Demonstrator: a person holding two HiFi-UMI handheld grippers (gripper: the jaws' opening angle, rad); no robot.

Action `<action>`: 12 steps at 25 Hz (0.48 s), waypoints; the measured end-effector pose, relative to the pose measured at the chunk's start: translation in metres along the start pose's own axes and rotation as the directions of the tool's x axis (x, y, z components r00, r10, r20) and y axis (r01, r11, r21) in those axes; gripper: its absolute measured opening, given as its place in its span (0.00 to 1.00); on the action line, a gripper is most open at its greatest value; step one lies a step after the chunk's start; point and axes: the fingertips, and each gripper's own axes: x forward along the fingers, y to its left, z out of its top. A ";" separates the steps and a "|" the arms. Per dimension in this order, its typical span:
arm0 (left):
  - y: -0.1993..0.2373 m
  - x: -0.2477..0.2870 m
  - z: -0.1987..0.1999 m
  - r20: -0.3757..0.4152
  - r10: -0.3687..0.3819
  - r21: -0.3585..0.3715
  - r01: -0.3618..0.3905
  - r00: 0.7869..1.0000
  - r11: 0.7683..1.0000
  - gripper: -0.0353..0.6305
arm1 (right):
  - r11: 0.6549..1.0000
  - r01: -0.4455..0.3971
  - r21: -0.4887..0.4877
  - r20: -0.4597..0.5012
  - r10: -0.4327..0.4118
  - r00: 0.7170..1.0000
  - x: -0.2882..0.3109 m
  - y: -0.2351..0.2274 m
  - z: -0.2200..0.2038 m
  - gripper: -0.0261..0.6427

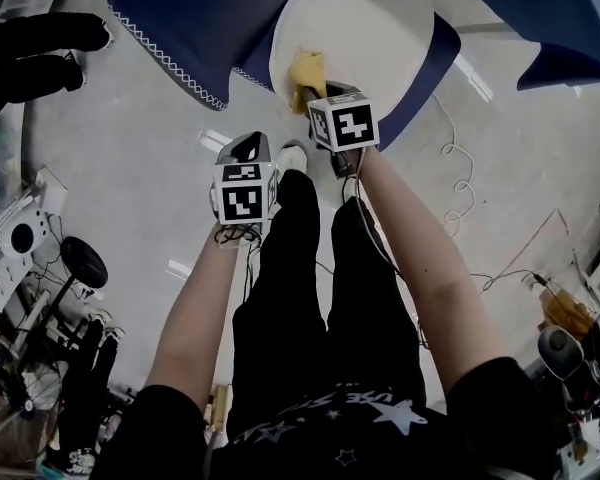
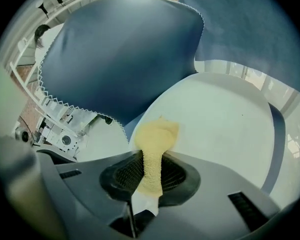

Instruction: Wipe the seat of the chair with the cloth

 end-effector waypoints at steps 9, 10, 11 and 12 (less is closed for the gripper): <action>-0.059 0.004 -0.002 -0.015 -0.023 0.050 0.023 1.000 0.998 0.08 | 1.000 0.017 -0.020 -0.035 -0.017 0.999 -0.034 -0.039 -0.038 0.14; -0.064 0.005 -0.002 -0.018 -0.027 0.056 0.027 0.999 0.998 0.08 | 1.000 0.021 -0.013 -0.036 -0.022 0.999 -0.037 -0.044 -0.042 0.14; -0.069 0.006 -0.001 -0.019 -0.030 0.062 0.031 0.999 0.998 0.08 | 1.000 0.024 -0.006 -0.037 -0.024 0.999 -0.040 -0.049 -0.045 0.14; -0.075 0.007 -0.001 -0.020 -0.034 0.067 0.035 0.999 0.997 0.08 | 1.000 0.028 -0.001 -0.037 -0.028 0.999 -0.042 -0.053 -0.048 0.14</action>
